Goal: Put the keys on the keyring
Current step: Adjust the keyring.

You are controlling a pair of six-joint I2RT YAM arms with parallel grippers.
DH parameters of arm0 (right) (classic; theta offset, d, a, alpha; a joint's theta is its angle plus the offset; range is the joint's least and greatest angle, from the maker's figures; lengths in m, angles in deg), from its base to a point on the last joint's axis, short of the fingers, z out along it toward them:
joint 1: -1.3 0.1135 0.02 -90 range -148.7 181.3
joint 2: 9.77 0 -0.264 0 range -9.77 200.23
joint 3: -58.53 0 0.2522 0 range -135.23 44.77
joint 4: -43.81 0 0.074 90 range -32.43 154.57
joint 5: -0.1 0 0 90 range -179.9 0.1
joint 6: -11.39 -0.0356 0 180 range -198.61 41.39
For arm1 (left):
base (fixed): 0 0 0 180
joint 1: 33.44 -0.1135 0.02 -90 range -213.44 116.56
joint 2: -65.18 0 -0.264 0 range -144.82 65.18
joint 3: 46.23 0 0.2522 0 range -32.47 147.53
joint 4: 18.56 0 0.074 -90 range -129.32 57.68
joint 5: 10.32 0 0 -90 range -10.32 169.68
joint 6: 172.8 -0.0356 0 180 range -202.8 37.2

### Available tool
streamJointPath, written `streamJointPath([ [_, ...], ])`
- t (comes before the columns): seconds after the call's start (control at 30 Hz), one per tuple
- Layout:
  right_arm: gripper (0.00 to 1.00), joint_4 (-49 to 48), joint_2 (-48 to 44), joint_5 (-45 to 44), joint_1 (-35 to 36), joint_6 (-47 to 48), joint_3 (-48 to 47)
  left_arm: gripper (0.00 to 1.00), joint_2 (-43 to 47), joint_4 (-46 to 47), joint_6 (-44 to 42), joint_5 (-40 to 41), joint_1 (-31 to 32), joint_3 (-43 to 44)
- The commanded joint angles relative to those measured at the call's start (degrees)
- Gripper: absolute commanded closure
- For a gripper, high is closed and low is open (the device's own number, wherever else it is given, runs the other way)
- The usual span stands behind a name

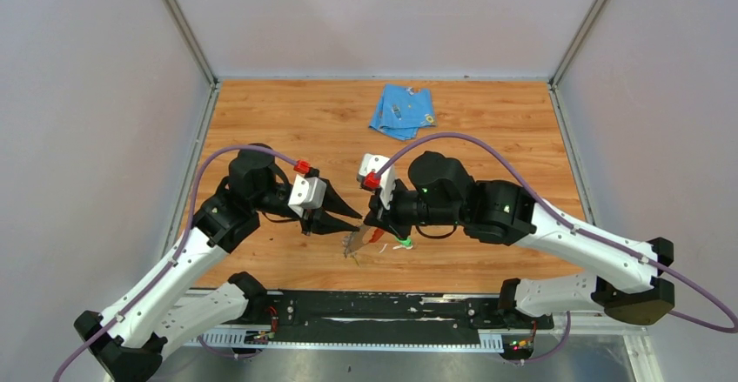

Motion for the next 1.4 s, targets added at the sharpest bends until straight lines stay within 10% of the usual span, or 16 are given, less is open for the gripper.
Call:
streamJointPath([
  [0.0,1.00,-2.0,-1.6,1.9,-0.5,1.0,0.5,0.72,-0.2,-3.7,-3.0,-1.5,0.3,1.6],
  [1.07,1.00,-1.3,0.7,9.3,-0.6,0.3,-1.5,1.00,-1.9,-1.4,-2.4,8.2,1.0,1.6],
  [1.37,0.52,-3.1,-8.7,8.0,-1.4,0.8,1.5,1.00,3.6,6.9,0.1,-1.2,1.0,-1.3],
])
